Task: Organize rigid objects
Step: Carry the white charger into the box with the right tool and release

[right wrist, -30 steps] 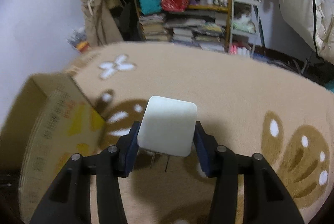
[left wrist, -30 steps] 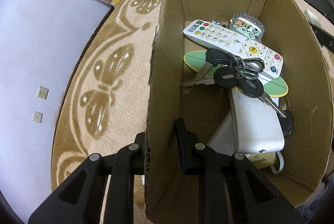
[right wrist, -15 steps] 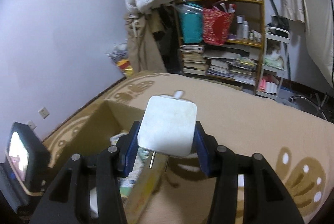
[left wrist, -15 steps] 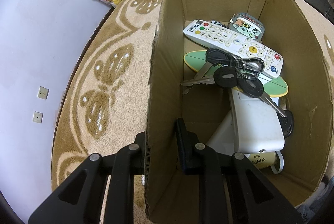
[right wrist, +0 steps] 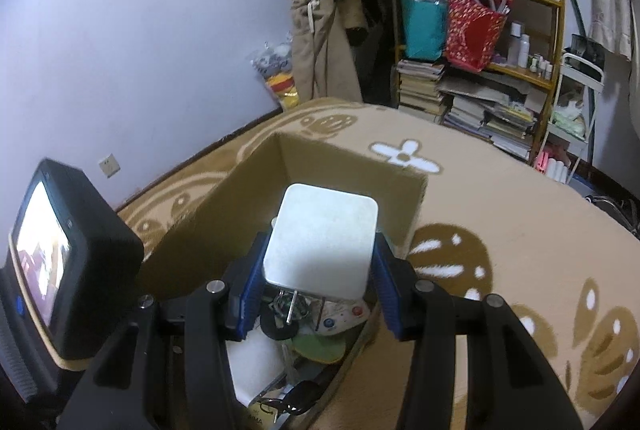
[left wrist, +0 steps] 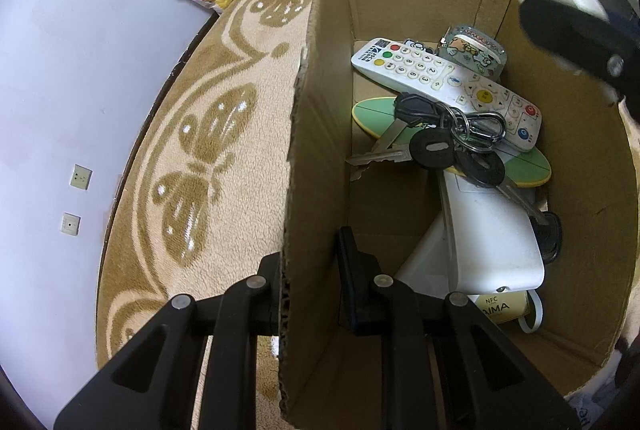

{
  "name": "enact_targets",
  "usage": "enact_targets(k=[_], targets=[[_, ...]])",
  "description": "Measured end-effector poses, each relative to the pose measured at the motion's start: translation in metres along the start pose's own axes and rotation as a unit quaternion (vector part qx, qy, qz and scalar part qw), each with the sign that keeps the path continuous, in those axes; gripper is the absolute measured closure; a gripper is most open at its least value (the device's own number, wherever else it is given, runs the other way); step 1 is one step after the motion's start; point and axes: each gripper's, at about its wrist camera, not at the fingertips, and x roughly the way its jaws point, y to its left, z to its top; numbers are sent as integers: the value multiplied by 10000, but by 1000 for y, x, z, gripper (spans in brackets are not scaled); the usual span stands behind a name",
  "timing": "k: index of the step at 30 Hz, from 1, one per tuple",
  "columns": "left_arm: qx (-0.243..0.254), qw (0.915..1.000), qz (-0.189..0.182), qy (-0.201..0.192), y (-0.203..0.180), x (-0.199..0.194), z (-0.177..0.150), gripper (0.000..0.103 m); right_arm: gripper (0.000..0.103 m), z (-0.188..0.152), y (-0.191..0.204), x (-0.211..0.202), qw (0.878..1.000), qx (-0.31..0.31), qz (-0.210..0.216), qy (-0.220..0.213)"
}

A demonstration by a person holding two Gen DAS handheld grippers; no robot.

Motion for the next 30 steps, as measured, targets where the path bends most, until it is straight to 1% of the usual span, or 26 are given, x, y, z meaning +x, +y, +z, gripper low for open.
enact_targets(k=[9, 17, 22, 26, 30], targets=[[-18, 10000, -35, -1, 3, 2, 1, 84, 50, -4, -6, 8, 9999, 69, -48, 128], [-47, 10000, -54, 9, 4, 4, 3, 84, 50, -5, -1, 8, 9997, -9, -16, 256], [-38, 10000, -34, 2, 4, 4, 3, 84, 49, -6, 3, 5, 9994, -49, -163, 304], [-69, 10000, -67, 1, 6, 2, 2, 84, 42, -5, 5, -1, 9993, -53, -217, 289], [-89, 9999, -96, 6, 7, 2, 3, 84, 41, -7, 6, -6, 9993, 5, -208, 301]])
